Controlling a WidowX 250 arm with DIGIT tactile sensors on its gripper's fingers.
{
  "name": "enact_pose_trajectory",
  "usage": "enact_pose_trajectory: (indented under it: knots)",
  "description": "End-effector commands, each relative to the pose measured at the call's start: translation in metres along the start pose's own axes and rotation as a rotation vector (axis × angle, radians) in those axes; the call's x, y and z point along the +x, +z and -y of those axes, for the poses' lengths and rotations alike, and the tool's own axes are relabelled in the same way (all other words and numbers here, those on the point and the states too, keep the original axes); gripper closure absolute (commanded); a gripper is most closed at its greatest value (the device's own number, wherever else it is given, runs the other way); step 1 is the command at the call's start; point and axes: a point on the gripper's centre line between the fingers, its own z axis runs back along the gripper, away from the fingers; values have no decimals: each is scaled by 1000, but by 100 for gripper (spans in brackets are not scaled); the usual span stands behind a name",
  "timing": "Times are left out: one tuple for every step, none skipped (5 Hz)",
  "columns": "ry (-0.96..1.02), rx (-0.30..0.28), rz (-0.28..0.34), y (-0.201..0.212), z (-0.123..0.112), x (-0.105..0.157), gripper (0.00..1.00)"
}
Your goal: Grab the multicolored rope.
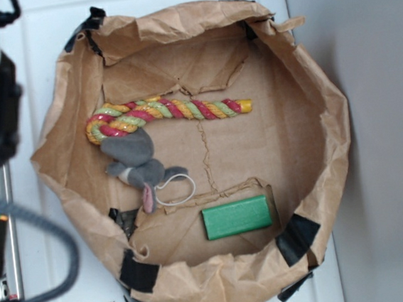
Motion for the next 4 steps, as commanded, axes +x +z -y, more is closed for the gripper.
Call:
enact_pose_trajectory:
  knots:
    - [5,7,30,8,-2,6,0]
    - [5,7,30,8,-2,6,0]
    - [0,-63,99,-17,-8,42,0]
    - [-4,-76,135,-39,-18,65,0]
